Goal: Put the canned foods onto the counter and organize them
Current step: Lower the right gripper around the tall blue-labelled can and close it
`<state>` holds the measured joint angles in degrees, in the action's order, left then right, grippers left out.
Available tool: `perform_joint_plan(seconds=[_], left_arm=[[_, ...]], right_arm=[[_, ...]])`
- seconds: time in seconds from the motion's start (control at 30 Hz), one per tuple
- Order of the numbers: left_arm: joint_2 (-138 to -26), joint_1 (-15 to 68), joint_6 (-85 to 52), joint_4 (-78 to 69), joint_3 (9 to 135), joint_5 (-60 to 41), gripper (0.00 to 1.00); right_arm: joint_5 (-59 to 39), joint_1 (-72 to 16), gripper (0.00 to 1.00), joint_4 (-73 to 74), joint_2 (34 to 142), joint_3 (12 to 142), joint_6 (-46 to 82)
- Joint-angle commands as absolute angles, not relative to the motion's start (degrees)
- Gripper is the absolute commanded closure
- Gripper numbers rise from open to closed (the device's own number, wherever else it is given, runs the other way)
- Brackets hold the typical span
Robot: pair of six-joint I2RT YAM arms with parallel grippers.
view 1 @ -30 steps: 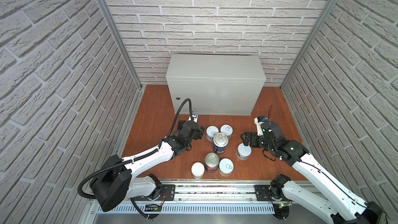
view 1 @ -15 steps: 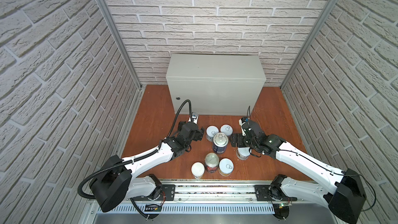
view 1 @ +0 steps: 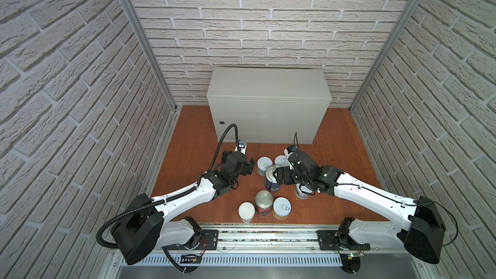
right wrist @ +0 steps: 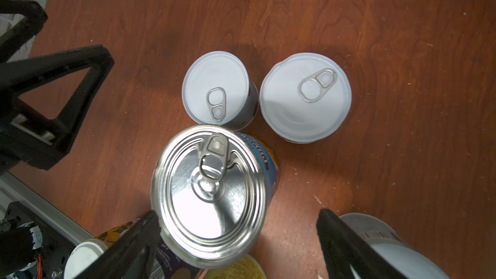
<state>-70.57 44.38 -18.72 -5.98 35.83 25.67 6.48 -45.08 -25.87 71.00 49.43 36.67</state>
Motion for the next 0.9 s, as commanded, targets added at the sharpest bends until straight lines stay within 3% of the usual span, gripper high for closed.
perform_joint_plan(seconds=[0.0, 0.4, 0.87], left_arm=[[-70.06, 44.57, -20.03, -7.59, 35.68, 26.5, 0.02], [-69.06, 44.56, -19.95, -7.2, 35.42, 27.86, 0.02], [-68.97, 44.56, -20.98, -5.94, 35.68, 29.93, 0.02]], right_arm=[[7.73, -46.09, 0.07, -24.52, 73.58, 51.77, 36.6], [14.14, -49.23, 0.08, -30.34, 82.47, 58.75, 36.94], [15.41, -49.51, 0.11, -30.3, 83.47, 57.74, 39.54]])
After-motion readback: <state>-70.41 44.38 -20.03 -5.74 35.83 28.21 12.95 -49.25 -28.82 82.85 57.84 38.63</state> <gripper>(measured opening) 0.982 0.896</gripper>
